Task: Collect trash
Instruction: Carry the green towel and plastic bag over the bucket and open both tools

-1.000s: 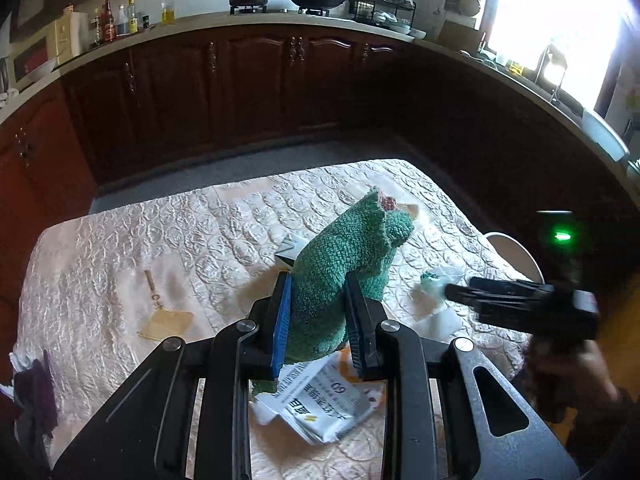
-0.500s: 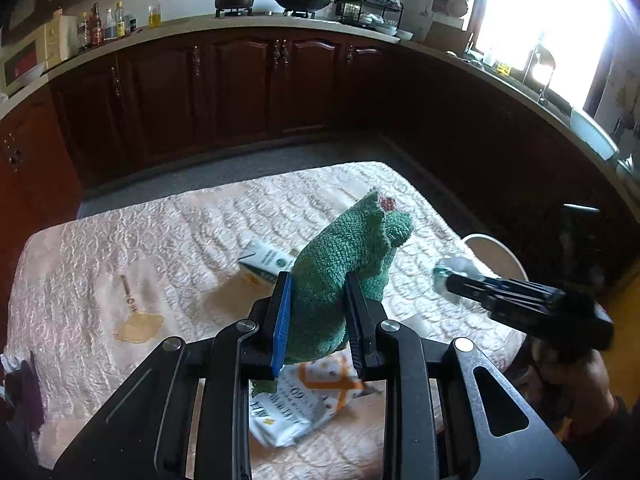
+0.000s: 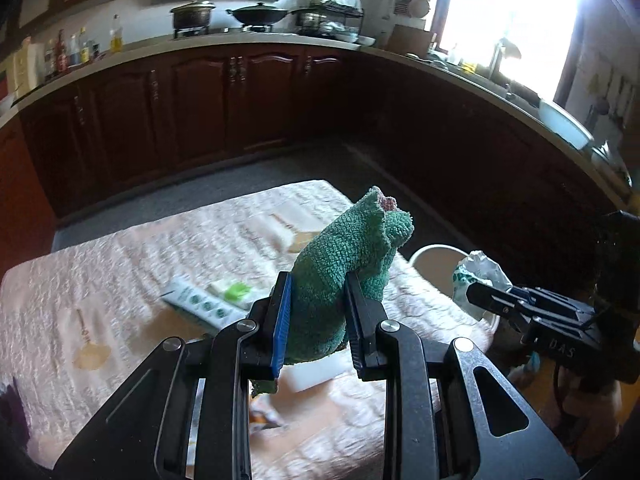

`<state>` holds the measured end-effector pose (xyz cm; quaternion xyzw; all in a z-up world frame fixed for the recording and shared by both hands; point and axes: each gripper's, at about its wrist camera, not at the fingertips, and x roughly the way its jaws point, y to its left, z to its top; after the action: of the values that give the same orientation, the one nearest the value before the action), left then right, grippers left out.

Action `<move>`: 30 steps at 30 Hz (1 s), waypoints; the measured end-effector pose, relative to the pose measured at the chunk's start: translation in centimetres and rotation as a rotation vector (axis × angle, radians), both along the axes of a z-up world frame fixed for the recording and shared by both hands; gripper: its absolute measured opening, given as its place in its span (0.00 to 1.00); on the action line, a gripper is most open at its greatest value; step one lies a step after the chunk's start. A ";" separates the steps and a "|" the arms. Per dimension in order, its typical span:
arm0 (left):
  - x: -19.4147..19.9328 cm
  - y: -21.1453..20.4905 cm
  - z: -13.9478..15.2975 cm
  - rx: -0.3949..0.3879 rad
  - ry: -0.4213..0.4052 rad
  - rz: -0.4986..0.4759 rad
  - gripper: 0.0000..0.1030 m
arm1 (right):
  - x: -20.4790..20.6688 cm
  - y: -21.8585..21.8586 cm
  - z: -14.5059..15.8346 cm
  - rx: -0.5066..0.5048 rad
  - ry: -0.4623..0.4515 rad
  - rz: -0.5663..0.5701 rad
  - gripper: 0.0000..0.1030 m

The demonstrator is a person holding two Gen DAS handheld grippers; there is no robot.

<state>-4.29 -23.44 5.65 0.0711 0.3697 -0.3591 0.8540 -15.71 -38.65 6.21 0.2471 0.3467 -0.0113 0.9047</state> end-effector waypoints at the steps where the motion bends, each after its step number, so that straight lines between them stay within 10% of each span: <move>1: -0.2 -0.6 0.1 -0.001 0.000 -0.009 0.22 | -0.5 -0.5 0.0 -0.002 0.000 -0.013 0.24; 30: -4.5 -17.6 -4.1 0.059 0.091 -0.251 0.22 | -9.3 -11.9 -3.8 0.044 0.110 -0.301 0.24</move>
<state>-8.82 -41.01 1.57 0.1255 0.4065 -0.4550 0.7823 -25.06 -50.58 2.44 0.3152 0.3548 -0.1526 0.8669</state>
